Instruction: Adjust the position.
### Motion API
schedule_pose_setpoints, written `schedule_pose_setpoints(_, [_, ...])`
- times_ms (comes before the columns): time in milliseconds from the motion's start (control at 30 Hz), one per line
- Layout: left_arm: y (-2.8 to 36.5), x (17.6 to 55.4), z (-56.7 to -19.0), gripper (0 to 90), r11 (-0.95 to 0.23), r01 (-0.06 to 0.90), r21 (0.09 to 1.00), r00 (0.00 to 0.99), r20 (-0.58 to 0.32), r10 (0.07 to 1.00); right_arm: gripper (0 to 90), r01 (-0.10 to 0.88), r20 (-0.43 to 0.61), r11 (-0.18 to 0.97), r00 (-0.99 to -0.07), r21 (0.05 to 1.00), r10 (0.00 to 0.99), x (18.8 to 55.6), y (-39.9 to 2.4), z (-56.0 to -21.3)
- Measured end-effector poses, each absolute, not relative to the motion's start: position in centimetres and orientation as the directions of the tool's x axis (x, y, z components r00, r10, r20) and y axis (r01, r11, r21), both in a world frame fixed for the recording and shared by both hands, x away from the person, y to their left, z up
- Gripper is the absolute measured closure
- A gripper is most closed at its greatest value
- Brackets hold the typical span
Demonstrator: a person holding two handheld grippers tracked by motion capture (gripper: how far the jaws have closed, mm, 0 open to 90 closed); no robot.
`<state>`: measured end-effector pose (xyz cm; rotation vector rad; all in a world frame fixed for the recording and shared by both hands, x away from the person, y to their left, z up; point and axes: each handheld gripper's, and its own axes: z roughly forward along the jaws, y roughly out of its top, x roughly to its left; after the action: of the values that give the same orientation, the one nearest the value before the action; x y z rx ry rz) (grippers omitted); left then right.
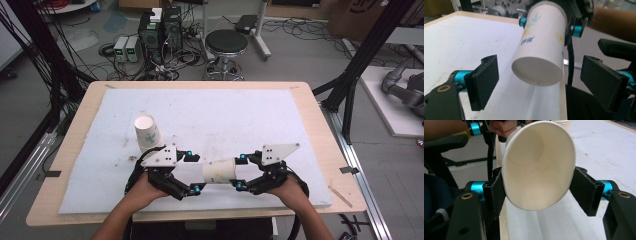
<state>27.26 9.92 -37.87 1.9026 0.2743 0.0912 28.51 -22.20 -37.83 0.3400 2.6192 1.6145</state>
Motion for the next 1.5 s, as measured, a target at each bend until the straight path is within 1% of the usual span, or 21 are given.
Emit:
schedule_pose_setpoints(133, [9.6, 27.3, -37.8, 15.6, -0.366, 0.134, 0.921, 0.971, -0.048, 0.234, 33.0, 0.139, 0.033, 0.496, -0.975, 0.857, 0.218, 28.7, -22.0, -37.1])
schedule_pose_setpoints(367, [9.2, 27.5, -37.8, 15.8, -0.438, 0.130, 0.889, 0.970, -0.024, 0.241, 33.0, 0.109, -0.016, 0.599, -0.980, 0.793, 0.199, 28.7, -21.1, -36.6])
schedule_pose_setpoints(433, [9.0, 27.7, -37.7, 15.9, -0.467, 0.117, 0.876, 0.973, -0.006, 0.231, 33.0, 0.097, -0.031, 0.624, -0.981, 0.775, 0.192, 28.7, -20.8, -36.3])
schedule_pose_setpoints(733, [8.0, 27.8, -37.4, 16.4, -0.527, 0.087, 0.845, 0.978, 0.028, 0.207, 33.0, 0.054, -0.087, 0.716, -0.984, 0.696, 0.158, 28.8, -19.1, -35.3])
schedule_pose_setpoints(967, [7.2, 28.2, -37.3, 18.3, -0.575, 0.075, 0.815, 0.982, 0.041, 0.186, 32.9, 0.036, -0.101, 0.758, -0.986, 0.651, 0.134, 29.0, -18.0, -35.0])
schedule_pose_setpoints(1367, [6.0, 28.8, -37.7, 20.2, -0.622, 0.087, 0.778, 0.985, 0.025, 0.168, 32.3, 0.011, -0.128, 0.815, -0.986, 0.580, 0.105, 29.0, -16.6, -34.5])
schedule_pose_setpoints(1500, [5.7, 28.8, -38.0, 23.9, -0.626, 0.095, 0.774, 0.986, 0.012, 0.164, 32.1, 0.000, -0.141, 0.833, -0.986, 0.553, 0.094, 29.0, -16.2, -34.7])
